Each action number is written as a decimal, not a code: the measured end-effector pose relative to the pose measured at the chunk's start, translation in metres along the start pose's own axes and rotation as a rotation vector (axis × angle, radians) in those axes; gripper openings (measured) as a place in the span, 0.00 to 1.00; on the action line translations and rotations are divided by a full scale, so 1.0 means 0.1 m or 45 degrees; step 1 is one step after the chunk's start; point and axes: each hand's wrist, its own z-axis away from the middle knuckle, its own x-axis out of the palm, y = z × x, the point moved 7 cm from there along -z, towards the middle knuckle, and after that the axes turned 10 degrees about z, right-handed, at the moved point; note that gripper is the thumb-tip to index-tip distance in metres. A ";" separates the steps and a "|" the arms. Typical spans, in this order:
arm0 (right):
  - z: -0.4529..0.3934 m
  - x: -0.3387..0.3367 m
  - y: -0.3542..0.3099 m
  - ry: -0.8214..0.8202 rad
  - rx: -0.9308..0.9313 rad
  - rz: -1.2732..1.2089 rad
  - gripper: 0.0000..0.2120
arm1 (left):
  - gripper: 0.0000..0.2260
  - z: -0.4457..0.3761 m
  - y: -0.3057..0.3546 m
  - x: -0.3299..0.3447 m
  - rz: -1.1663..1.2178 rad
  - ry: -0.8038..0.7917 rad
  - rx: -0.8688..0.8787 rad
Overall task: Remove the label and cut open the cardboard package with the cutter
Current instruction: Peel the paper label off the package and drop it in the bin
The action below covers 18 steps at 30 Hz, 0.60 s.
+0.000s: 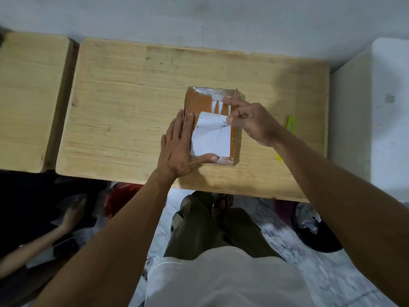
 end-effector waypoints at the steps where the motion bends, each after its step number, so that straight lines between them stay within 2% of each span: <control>1: 0.00 0.00 0.00 -0.012 0.000 -0.027 0.07 | 0.57 0.00 0.00 0.00 -0.001 0.009 0.005; 5: 0.01 -0.05 0.07 -0.040 0.039 -0.268 0.07 | 0.57 -0.02 -0.04 0.02 0.004 -0.023 0.085; 9: 0.04 -0.10 0.15 -0.033 0.086 -0.428 0.18 | 0.58 -0.03 -0.07 0.01 0.007 -0.052 0.124; 11: 0.09 -0.07 0.18 -0.003 0.142 -0.540 0.14 | 0.59 -0.02 -0.04 0.00 0.002 -0.055 0.129; 15: 0.21 -0.11 0.26 0.191 0.251 -1.133 0.18 | 0.59 0.01 0.01 -0.02 0.000 -0.100 0.080; 16: 0.23 -0.17 0.27 0.273 0.285 -1.169 0.15 | 0.59 0.03 0.03 -0.04 -0.007 -0.099 0.081; 18: 0.32 -0.34 0.20 0.442 0.348 -0.980 0.06 | 0.57 0.08 0.07 -0.07 -0.023 -0.092 0.071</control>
